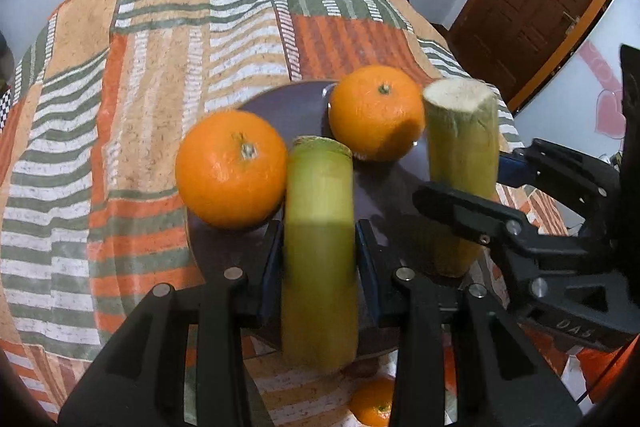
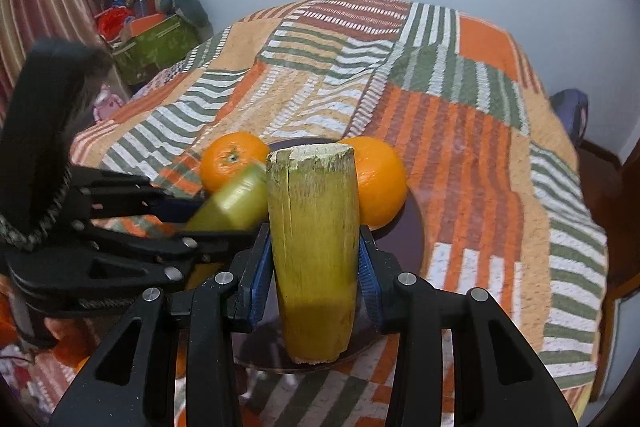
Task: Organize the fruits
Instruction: 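Lower both corn cobs onto the plate between the oranges, then open both tools and pull them back from the plate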
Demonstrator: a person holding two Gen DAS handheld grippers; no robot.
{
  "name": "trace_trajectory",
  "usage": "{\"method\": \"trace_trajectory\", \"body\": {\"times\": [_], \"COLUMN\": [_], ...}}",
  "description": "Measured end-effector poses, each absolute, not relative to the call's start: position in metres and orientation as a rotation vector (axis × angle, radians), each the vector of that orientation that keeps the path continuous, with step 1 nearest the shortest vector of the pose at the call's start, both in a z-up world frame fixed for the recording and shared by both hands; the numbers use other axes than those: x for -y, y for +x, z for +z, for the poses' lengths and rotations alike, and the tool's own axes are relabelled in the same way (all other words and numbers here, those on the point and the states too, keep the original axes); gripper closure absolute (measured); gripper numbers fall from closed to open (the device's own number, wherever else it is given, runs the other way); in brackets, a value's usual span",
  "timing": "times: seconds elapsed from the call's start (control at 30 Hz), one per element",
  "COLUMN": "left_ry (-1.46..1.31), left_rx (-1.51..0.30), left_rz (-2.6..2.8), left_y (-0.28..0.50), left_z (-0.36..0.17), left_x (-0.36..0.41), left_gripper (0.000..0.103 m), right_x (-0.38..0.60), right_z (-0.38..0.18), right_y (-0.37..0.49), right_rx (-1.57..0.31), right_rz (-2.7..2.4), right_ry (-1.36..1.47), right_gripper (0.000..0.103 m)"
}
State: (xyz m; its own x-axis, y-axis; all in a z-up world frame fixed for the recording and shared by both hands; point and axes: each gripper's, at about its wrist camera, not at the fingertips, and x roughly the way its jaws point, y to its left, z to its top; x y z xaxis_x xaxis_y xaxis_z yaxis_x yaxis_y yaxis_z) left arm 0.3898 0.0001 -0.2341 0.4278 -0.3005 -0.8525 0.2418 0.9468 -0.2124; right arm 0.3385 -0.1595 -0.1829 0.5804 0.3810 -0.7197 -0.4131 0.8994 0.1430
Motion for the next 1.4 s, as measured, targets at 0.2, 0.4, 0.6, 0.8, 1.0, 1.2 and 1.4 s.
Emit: {"method": "trace_trajectory", "body": {"times": [0.2,0.4,0.6,0.8,1.0,1.2,1.4], "left_ry": [-0.015,-0.044,-0.035,-0.041,-0.014,-0.015,-0.023], "left_rx": [-1.045,-1.052,-1.052,-1.069,-1.109,-1.123,-1.115], "left_rz": [-0.329,-0.344,-0.351,-0.368,-0.382,-0.402,-0.363], "left_y": [0.379,0.372,0.36,0.354,0.345,0.339,0.336], "left_z": [-0.227,-0.226,-0.225,-0.228,-0.24,-0.239,-0.235], "left_x": [-0.002,-0.01,-0.011,-0.013,-0.007,0.001,-0.006], "left_gripper": [0.067,0.066,0.066,0.066,0.066,0.066,0.066], "right_x": [0.153,0.15,0.144,0.143,0.156,0.148,0.151], "right_z": [-0.187,-0.192,-0.2,-0.201,-0.205,-0.203,-0.203], "right_y": [0.346,0.352,0.349,0.33,0.315,0.307,0.305], "right_rx": [-0.868,-0.917,-0.959,-0.952,-0.97,-0.963,-0.969], "right_rz": [0.492,0.499,0.501,0.499,0.518,0.533,0.516], "right_ry": [0.006,0.042,0.023,-0.055,-0.02,-0.019,0.015], "right_gripper": [0.067,0.067,0.065,0.065,0.069,0.069,0.069]}}
